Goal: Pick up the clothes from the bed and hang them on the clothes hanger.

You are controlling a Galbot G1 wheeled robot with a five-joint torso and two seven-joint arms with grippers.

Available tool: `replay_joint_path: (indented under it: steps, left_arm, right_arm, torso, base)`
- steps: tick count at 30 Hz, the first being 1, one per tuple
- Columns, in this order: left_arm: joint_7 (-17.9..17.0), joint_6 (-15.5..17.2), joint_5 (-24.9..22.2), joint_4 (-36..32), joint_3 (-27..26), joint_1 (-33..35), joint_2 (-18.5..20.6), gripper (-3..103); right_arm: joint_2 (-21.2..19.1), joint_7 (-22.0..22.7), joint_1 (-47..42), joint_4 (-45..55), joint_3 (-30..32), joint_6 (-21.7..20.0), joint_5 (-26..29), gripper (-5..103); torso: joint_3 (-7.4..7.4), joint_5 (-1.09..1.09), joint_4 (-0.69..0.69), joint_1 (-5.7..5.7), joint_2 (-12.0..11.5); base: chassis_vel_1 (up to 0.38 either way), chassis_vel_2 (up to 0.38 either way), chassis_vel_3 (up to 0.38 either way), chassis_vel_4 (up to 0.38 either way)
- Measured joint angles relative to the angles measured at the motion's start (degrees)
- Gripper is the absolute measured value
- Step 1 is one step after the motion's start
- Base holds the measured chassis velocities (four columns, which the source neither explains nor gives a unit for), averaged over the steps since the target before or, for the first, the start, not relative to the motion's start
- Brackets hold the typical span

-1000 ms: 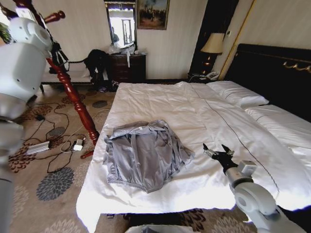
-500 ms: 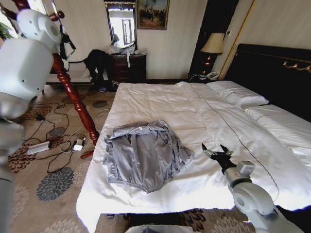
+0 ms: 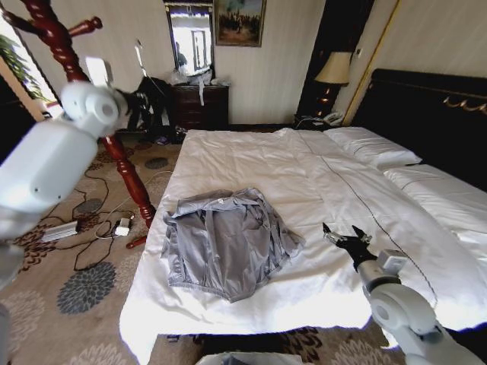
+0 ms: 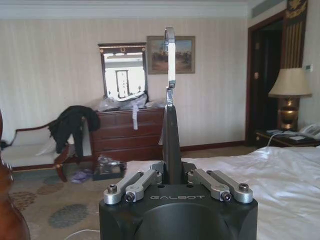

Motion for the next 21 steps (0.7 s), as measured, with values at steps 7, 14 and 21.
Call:
replay_joint_path:
  steps: [7,14,21]
  left_arm:
    - [7.94,-8.43,0.18,-9.53,-12.32,22.04,4.27,17]
    - [15.32,-16.14,4.28,-18.98,-24.34,46.86,4.63,17]
    - [21.95,-19.69,7.74,-20.62,-31.53,60.58,4.4,17]
  right_arm:
    - [-2.66,0.83,3.57,-2.75,-0.49,-0.61,3.57,100]
    - [-4.96,1.77,10.34,-8.51,-6.44,-1.08,5.18,100]
    - [-5.7,1.59,13.77,-12.58,-9.71,-1.07,4.66,100]
  torso:
    - [-0.01,0.04,0.0,0.0,0.01]
    - [0.0,0.01,0.0,0.0,0.0]
    - [-0.01,-0.01,0.02,-0.01,0.01]
  base:
    - [0.0,0.0,0.0,0.0]
    - [0.0,0.0,0.0,0.0]
    - [0.0,0.0,0.0,0.0]
